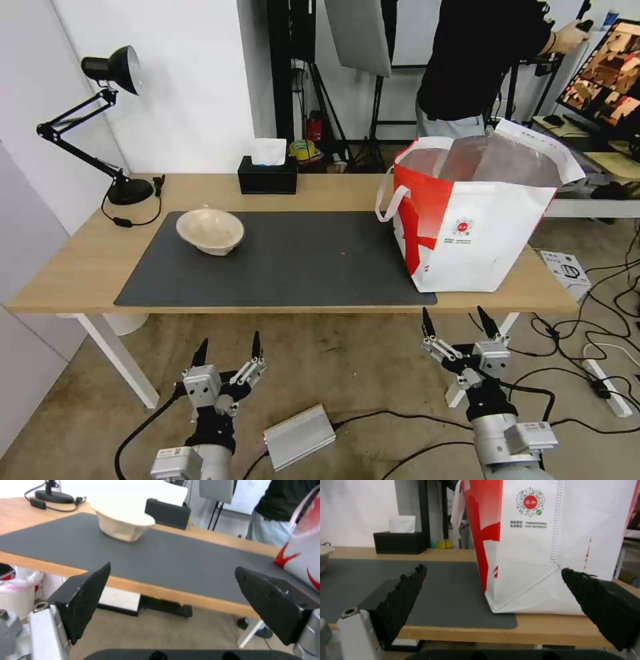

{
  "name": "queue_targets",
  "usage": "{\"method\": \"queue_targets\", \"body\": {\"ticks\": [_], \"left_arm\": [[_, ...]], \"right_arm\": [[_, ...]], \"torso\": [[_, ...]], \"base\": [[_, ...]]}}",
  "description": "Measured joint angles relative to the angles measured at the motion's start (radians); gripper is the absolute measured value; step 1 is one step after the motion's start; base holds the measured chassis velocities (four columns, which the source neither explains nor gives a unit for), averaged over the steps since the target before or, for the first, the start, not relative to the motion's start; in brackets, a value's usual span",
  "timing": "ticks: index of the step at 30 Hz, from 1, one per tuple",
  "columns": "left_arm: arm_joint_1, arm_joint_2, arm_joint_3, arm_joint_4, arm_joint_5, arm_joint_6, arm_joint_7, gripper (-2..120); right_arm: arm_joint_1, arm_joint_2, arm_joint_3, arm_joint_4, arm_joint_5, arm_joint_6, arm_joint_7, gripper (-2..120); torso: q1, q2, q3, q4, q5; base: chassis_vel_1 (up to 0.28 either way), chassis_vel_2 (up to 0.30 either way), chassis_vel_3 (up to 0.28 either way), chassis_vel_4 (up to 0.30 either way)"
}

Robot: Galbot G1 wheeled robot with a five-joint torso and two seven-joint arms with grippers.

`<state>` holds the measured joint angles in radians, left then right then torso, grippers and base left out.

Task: Pick up the trash from the table and place it into the takeout bag.

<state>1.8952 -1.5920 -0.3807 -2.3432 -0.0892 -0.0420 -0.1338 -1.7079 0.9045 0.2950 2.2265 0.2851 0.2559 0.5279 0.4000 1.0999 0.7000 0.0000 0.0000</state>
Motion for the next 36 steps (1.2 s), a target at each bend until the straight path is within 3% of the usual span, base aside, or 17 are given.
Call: {"method": "queue_targets", "body": {"ticks": [16,24,36], "left_arm": [[-0.008,0.001,-0.039,-0.042,-0.055,-0.002,-0.001,100],[-0.031,0.003,-0.057,-0.067,-0.196,0.006,-0.007,100],[-0.076,0.040,-0.097,-0.126,-0.476,0.106,-0.066,100]], "right_arm": [[0.001,0.000,0.000,0.001,0.001,0.000,-0.001,100],[0.001,0.000,0.000,0.001,0.001,0.000,-0.001,100],[0.001,0.000,0.000,0.001,0.002,0.000,-0.001,100]], "torso": [[0.000,0.000,0.000,0.0000,0.0000],[0.000,0.000,0.000,0.0000,0.0000],[0.000,0.000,0.000,0.0000,0.0000]], "base": [[0.000,0.000,0.000,0.000],[0.000,0.000,0.000,0.000],[0.000,0.000,0.000,0.000]]}}
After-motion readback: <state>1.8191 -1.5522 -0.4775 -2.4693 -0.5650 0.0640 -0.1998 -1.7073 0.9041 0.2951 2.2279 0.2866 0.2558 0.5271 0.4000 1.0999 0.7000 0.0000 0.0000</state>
